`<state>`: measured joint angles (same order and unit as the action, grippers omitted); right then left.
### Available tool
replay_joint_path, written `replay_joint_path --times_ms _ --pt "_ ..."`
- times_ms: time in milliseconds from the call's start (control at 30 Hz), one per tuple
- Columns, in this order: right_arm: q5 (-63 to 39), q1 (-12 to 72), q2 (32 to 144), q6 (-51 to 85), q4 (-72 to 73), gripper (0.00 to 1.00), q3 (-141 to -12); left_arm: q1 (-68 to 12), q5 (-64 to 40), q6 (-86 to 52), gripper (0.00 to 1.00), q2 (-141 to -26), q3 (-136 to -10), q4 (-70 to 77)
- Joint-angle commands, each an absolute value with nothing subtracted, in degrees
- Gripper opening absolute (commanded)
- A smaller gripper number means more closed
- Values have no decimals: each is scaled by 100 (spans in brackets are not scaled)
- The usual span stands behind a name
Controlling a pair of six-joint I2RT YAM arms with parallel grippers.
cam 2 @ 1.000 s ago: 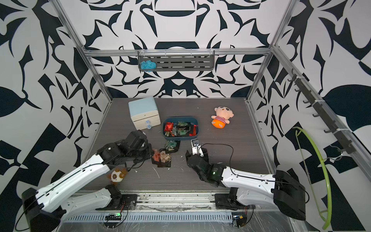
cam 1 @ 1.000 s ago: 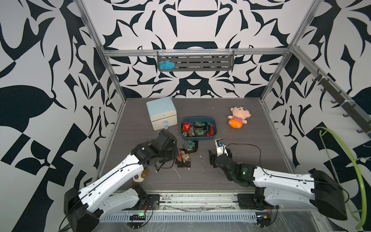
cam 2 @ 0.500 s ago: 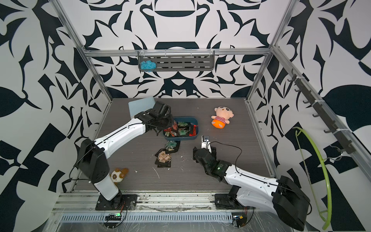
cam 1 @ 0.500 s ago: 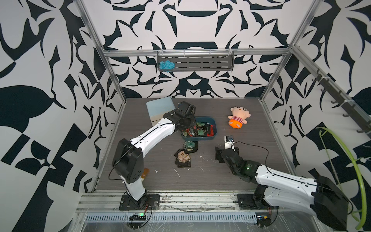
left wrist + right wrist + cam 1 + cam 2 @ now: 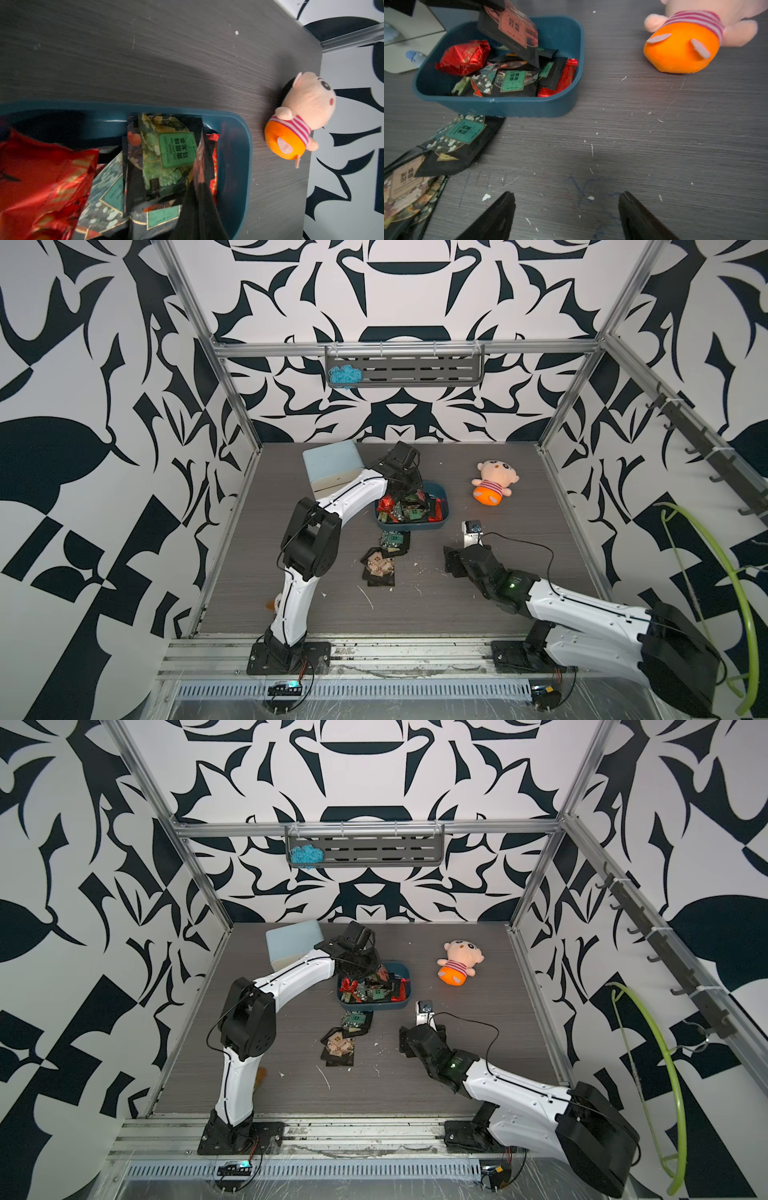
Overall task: Put the tea bags into the storage box
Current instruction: Place the tea bag in the storage box.
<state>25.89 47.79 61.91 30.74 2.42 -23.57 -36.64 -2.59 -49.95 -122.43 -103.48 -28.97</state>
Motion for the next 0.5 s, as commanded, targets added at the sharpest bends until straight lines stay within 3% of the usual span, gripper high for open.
replay_joint_path --times_ms 0,167,233,333,467 --pt "2294 4762 6146 2787 463 83 -2544 -3635 -402 -5244 0 -12248 -10249 -3235" --pt "2214 4763 6165 3062 -292 82 -2791 -3633 -390 -5420 1 -12180 -10088 -3487" --pt "2184 4764 6211 3161 -481 82 -2793 -3632 -231 -5423 21 -12115 -9953 -3461" --pt "2291 4760 6240 3217 -718 82 -2794 -3626 -150 -5262 39 -11933 -9755 -3307" --pt "2265 4764 6221 3380 -1105 82 -3026 -3593 1 -5043 50 -11461 -9296 -3070"
